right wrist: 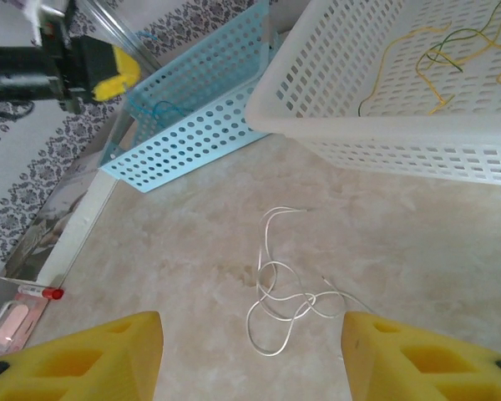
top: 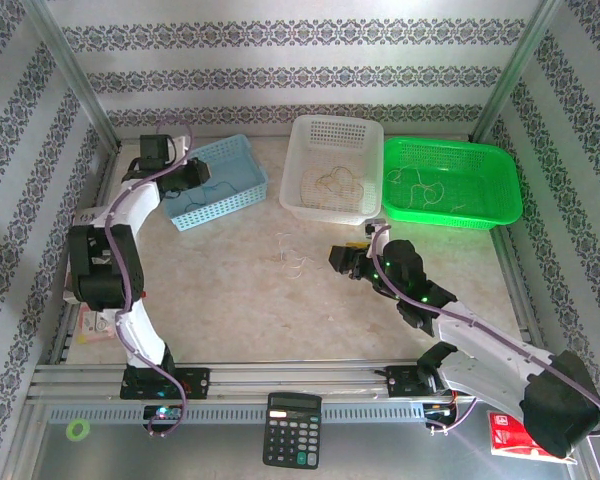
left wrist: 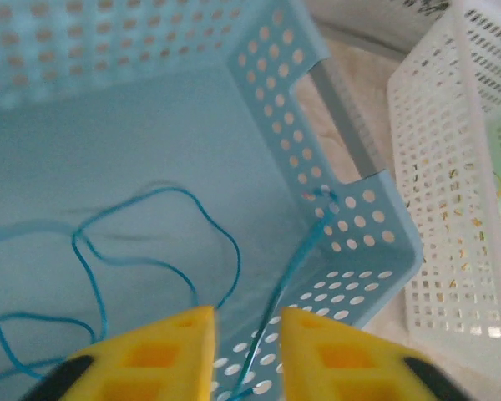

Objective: Untangle the cables

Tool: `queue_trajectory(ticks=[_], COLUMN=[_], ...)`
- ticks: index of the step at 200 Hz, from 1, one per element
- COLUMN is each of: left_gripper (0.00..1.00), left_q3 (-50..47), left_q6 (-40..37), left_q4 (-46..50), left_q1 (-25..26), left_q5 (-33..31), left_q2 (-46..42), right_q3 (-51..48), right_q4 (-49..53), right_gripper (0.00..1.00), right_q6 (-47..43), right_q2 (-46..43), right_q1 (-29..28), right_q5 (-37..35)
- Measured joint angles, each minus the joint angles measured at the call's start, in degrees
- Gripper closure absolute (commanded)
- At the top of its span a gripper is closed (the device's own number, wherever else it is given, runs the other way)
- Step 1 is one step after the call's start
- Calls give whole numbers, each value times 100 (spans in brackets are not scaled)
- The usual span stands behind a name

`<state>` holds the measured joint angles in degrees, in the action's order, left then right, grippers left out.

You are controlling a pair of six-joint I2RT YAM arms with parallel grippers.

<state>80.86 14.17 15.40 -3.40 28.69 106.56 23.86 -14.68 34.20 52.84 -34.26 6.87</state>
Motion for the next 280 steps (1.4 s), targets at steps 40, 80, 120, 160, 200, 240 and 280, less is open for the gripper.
queue_trajectory(ticks=[40,80,120,160,200,240,280], left_gripper=[30,22,17,10,0,0,0], left_q3=[238,275,103,-942,-2579,-3816,-4323], left_q6=[-44,-24,267,824,1552,2157,2459], left_q4=[278,400,321,-74,-667,-1014,-1128], left_q1=[68,68,68,70,192,387,568], left_q5=[-203,-258,-9,455,813,885,785], left_q2=[17,-291,-1038,-2181,-3294,-4087,-4656], right_q3=[0,0,20,199,680,1419,1705], right_q4=[22,37,170,365,446,573,944], right_gripper=[41,41,41,41,41,42,41], right_q6=[-2,-2,15,26,44,-28,-179], right_q2=[-20,20,354,1012,1996,3032,3412], right_q1=[-2,-13,-42,-96,-337,-579,-678], right_q5=[4,4,4,28,122,63,-518])
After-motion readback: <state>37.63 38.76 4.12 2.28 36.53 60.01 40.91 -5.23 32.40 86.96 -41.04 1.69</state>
